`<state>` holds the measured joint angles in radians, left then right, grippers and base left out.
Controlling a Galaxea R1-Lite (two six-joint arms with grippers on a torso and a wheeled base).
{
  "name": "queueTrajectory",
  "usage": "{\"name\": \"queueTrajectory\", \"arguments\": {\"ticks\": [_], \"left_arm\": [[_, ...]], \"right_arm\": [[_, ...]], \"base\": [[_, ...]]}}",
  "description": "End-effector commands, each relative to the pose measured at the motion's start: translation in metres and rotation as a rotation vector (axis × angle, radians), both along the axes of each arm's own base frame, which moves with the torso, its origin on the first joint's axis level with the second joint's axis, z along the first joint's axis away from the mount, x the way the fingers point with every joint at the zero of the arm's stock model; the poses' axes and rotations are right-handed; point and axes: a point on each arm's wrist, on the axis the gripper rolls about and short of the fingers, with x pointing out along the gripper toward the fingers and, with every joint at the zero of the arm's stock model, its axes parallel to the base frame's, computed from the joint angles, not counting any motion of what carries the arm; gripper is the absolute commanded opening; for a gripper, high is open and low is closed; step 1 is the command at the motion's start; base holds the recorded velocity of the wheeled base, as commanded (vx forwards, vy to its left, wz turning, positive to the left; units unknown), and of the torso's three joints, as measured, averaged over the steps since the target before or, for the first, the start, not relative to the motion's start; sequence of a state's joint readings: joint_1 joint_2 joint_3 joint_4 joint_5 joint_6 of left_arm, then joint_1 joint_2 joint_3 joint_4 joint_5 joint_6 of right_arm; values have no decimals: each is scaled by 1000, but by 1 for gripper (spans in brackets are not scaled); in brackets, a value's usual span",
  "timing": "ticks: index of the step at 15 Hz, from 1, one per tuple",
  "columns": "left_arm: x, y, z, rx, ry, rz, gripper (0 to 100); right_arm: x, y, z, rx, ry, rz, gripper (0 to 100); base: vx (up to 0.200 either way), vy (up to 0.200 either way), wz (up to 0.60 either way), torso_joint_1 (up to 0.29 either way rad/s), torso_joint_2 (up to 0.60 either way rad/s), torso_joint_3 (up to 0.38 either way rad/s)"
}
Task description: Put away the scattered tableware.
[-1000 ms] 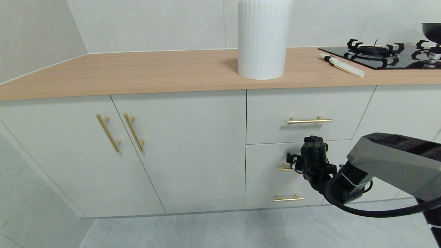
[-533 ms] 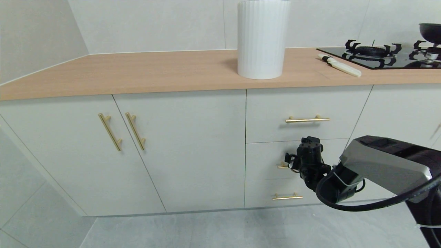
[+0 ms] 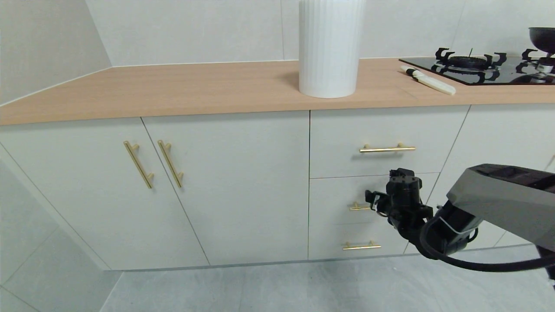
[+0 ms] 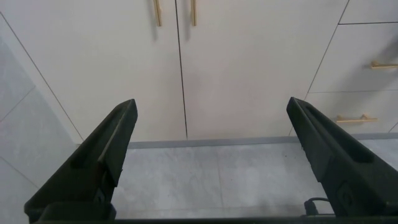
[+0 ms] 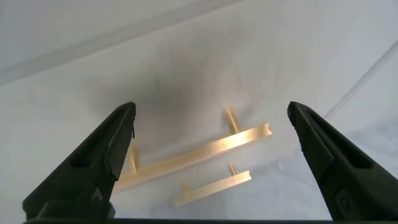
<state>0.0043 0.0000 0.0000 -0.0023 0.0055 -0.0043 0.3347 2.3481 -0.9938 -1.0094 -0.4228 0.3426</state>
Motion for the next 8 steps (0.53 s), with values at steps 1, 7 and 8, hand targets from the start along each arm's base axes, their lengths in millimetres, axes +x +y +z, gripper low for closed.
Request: {"name": "queueTrajectory", "arguments": {"ticks": [1, 7, 8], "left_arm": [[0, 0, 0, 0, 1, 1, 100], [0, 0, 0, 0, 1, 1, 100], [0, 0, 0, 0, 2, 1, 100]], "right_arm": [[-47, -4, 47, 15, 53, 166, 100], [-148, -31, 154, -103, 171, 299, 100], [-166, -36, 166, -104, 153, 306, 100]], "base": [[0, 0, 0, 0, 0, 0], [0, 0, 0, 0, 0, 0], [0, 0, 0, 0, 0, 0]]}}
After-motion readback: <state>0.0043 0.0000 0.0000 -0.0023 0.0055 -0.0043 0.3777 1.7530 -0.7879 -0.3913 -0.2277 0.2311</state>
